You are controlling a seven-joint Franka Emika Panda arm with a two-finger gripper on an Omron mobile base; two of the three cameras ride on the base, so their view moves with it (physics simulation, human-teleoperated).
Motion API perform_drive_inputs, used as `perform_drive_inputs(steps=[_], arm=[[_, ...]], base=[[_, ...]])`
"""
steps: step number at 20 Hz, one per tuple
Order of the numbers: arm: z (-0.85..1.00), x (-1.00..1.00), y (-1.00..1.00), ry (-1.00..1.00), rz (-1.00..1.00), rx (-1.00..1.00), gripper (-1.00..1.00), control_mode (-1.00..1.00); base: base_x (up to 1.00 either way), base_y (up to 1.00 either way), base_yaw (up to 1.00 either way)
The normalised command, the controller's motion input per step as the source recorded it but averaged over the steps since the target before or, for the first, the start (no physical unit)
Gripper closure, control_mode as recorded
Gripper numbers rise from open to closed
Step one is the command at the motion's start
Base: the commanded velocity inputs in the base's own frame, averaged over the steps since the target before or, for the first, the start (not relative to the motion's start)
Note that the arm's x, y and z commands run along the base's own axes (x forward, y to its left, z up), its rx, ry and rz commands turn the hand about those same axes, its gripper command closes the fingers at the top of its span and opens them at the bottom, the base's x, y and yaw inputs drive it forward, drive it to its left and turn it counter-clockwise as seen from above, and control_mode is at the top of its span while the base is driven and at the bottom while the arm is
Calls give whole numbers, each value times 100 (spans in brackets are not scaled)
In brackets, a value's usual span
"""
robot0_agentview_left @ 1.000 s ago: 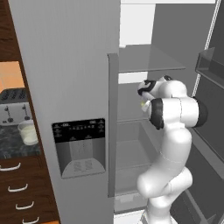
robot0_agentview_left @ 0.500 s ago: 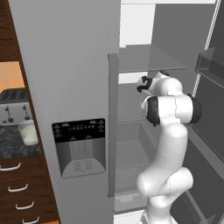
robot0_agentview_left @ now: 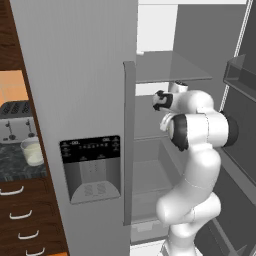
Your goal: Grab a lemon wedge from the fridge and one ice cube from the ice bowl, and put them in the glass of lemonade.
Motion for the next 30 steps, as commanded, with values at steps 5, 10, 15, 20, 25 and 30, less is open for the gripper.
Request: perform_drive_inputs(steps=[5,10,15,20,25,30], arm=[[-31,-100,10,0,18,-4,100,-100],[-7,-100,2,0,21,-2,100,-100],[9,-100,9,0,18,-4,100,-100],[53,-99,31,-4,23,-2,100,-100],[75,-100,17,-15,20,0,100,-100],[39,-100,6,-13,17,0,100,-100]], base=[[0,0,0],[0,0,0],[0,0,0],[0,0,0],[0,0,0],[0,0,0]])
